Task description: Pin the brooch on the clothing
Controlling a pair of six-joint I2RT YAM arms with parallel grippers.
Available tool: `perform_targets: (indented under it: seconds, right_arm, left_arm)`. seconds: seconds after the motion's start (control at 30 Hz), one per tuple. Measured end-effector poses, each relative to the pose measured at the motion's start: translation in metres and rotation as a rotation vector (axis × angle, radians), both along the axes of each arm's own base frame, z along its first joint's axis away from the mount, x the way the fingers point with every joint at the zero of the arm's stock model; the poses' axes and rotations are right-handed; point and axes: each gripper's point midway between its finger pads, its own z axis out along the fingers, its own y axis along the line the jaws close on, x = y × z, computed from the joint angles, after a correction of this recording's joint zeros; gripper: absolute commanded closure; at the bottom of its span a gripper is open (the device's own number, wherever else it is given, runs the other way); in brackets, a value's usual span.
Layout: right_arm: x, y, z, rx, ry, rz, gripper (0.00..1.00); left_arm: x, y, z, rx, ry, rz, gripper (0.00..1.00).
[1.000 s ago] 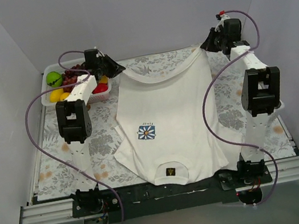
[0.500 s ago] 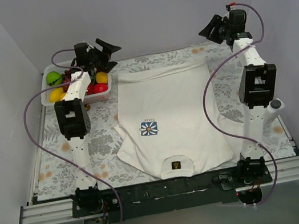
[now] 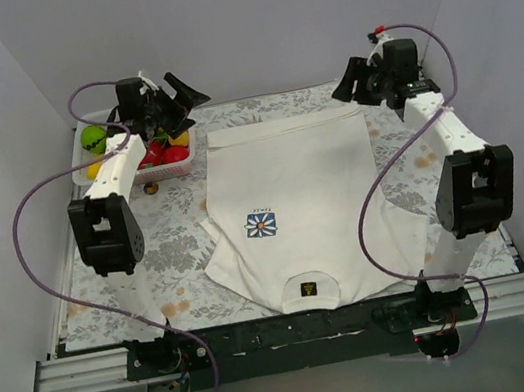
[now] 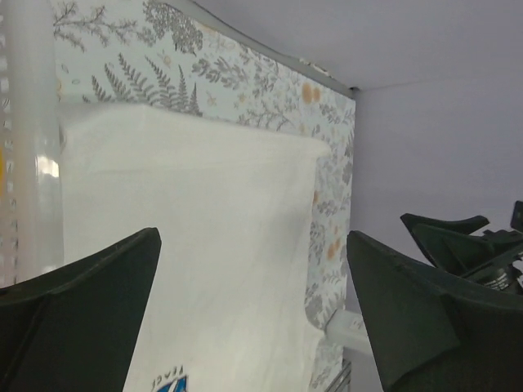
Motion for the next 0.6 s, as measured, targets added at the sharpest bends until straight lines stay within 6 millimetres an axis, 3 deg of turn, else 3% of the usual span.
perform_targets:
  seconds: [0.07,0.13,0.2,0.27,0.33,0.43,0.53,0.6]
  right_arm:
    - [-0.029,0.03,0.005,-0.043,-0.017,0.059,0.34]
    - [-0.071,0.066,-0.003,-0.073,-0.001,0.146,0.34]
    - [-0.107,0.091,-0.022,-0.093,0.041,0.223,0.33]
    - [-0.138,0.1,-0.051,-0.113,0.112,0.262,0.33]
    - [-0.163,0.097,-0.082,-0.135,0.197,0.274,0.33]
    - [-0.194,0.091,-0.118,-0.162,0.304,0.283,0.33]
    - [-0.214,0.088,-0.137,-0.183,0.357,0.29,0.33]
    - [-0.223,0.089,-0.146,-0.192,0.378,0.304,0.33]
  left_arm:
    - [-0.027,0.003,0.014,0.055,-0.021,-0.002,0.08]
    - [-0.066,0.011,0.025,0.121,-0.03,0.006,0.11]
    - [-0.094,0.018,0.028,0.169,-0.038,0.017,0.12]
    - [-0.124,0.029,0.018,0.218,-0.003,0.034,0.12]
    - [-0.149,0.038,-0.002,0.258,0.049,0.044,0.13]
    - [-0.182,0.047,-0.048,0.3,0.175,0.039,0.14]
    - [-0.215,0.054,-0.099,0.337,0.332,0.023,0.15]
    - [-0.231,0.058,-0.121,0.358,0.408,0.014,0.16]
